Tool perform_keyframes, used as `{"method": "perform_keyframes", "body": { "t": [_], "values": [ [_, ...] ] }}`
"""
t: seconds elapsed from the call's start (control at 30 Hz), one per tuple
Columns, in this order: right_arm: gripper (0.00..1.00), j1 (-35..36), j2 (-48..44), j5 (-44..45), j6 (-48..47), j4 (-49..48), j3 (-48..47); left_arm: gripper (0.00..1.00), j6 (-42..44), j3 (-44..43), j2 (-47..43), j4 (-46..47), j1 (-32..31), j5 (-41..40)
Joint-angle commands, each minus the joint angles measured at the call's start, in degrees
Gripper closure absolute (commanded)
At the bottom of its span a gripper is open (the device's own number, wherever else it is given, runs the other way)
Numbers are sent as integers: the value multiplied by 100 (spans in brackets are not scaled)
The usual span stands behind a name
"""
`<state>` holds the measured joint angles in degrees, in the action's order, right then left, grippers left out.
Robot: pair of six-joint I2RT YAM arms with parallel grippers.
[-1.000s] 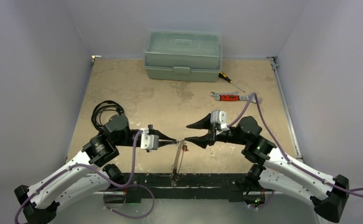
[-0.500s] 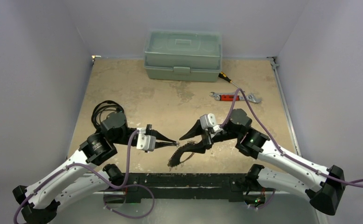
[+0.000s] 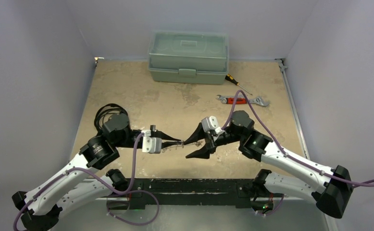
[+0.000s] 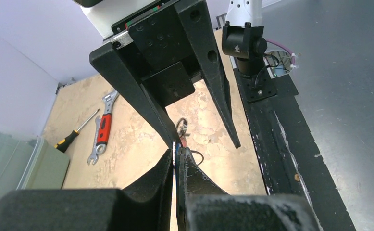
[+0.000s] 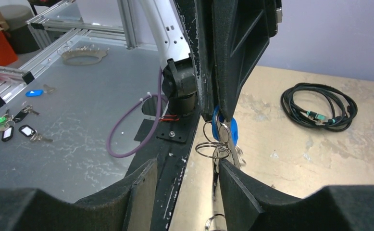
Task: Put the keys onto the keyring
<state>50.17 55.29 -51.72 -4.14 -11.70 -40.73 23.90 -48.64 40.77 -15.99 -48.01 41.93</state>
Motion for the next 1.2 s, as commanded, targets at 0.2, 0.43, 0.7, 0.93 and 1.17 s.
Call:
{"method": "perform_keyframes", "body": {
  "t": [0.2, 0.43, 0.7, 0.93, 1.17],
  "values": [
    [52, -16, 36, -30, 378, -1109, 213, 100, 186, -339, 69, 239, 19, 45],
    [48, -21, 229, 151, 692, -1421, 285, 100, 109, -341, 49, 352, 19, 154],
    [40, -18, 305, 410, 752, -1463, 328, 100, 66, -363, 27, 418, 17, 212],
    [44, -16, 369, 408, 942, -1790, 386, 100, 29, -338, 52, 501, 20, 235],
    [67, -17, 329, 395, 1241, -2303, 539, 100, 9, -306, 62, 552, 13, 210]
  ]
}}
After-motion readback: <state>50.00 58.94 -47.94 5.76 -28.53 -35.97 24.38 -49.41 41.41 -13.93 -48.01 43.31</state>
